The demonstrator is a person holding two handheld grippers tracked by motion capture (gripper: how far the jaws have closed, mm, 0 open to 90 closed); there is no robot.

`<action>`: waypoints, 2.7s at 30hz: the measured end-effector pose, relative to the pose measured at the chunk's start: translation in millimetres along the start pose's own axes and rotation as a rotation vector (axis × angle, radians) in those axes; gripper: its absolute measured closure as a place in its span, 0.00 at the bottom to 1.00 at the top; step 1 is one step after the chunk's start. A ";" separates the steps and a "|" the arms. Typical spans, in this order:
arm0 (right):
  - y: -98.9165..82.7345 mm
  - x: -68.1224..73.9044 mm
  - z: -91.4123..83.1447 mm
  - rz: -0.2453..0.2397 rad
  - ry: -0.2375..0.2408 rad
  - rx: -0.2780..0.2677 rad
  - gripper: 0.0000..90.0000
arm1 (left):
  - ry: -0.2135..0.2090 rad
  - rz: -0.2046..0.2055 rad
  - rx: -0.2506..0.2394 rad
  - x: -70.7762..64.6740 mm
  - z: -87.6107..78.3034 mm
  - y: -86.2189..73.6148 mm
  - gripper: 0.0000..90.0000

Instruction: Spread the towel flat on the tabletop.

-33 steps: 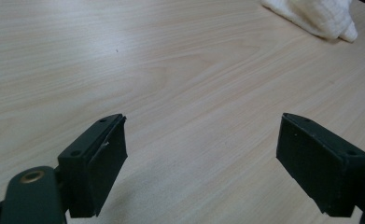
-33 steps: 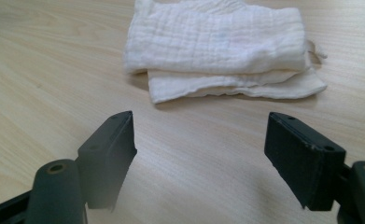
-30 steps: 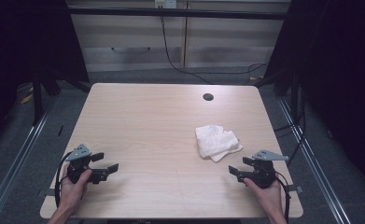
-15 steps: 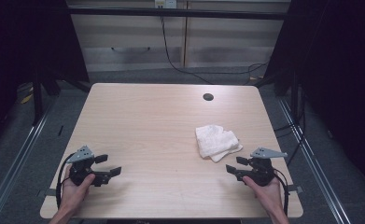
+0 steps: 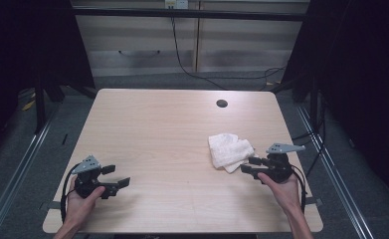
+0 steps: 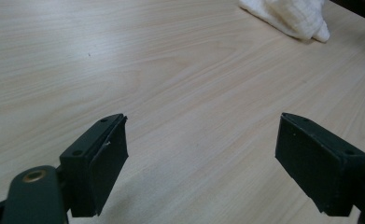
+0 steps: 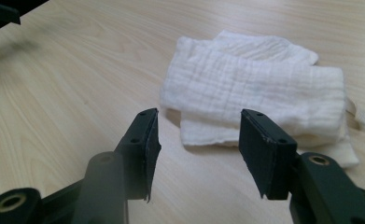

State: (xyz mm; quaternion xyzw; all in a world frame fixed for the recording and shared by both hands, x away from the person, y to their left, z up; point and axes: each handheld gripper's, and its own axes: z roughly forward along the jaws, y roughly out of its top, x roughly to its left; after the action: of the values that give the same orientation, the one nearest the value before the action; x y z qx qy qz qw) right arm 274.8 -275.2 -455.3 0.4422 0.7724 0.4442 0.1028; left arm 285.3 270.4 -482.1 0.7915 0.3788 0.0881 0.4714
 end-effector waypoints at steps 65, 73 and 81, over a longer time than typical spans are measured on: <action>24.2 -48.8 81.5 -0.017 -0.085 0.212 0.91 | 0.017 0.034 0.041 3.3 5.7 -1.1 0.19; 18.8 -37.0 83.0 -0.033 -0.042 0.193 0.91 | 0.019 0.026 0.041 3.9 5.6 -1.2 0.19; 13.7 -18.1 84.6 -0.057 0.000 0.195 0.91 | -0.009 0.013 0.037 3.7 6.7 -0.4 0.19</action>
State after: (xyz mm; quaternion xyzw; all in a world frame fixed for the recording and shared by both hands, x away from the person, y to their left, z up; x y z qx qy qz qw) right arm 340.2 -236.0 -498.3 0.4279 0.8242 0.3639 0.0716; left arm 291.0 268.5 -486.9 0.8029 0.3732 0.0807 0.4578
